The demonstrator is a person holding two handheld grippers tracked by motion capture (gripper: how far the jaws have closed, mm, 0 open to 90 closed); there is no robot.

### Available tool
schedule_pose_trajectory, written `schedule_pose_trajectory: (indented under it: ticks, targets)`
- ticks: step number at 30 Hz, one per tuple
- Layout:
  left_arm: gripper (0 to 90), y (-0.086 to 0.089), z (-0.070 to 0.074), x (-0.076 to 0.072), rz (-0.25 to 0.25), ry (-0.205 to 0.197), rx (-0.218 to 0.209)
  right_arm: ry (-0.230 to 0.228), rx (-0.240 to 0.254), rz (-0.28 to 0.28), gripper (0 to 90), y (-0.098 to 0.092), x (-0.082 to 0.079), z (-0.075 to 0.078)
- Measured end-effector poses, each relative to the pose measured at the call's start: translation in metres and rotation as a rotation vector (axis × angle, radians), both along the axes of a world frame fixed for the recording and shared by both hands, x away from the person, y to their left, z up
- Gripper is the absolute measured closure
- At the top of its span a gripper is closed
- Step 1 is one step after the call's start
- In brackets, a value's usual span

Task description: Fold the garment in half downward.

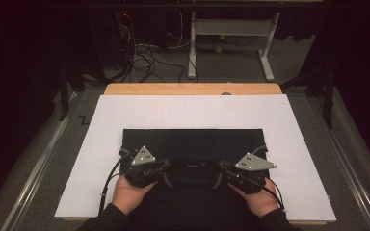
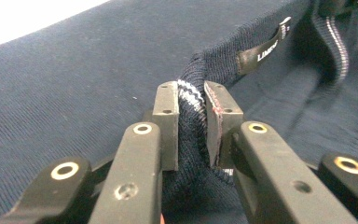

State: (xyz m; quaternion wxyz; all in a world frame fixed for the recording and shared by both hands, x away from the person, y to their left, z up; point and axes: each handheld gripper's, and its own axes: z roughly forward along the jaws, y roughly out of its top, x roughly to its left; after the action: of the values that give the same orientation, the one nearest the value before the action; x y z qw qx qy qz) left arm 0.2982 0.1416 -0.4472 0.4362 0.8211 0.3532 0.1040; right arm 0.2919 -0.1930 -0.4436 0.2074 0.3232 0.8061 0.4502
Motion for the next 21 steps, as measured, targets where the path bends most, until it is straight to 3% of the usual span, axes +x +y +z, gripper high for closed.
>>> schedule_pose_trajectory:
  ticks: [4,13,21]
  targets:
    - [72.7,0.003,0.003,-0.014,-0.017,-0.013,-0.034,-0.016,0.002,0.022,82.0,0.000,-0.013,0.001]
    - [72.5,0.009,0.005,-0.047,-0.077,-0.021,-0.039,-0.039,0.014,0.074,82.6,-0.009,-0.046,0.004]
    - [72.5,0.010,0.013,-0.064,-0.100,-0.042,-0.061,-0.060,0.029,0.103,82.6,-0.014,-0.070,0.008]
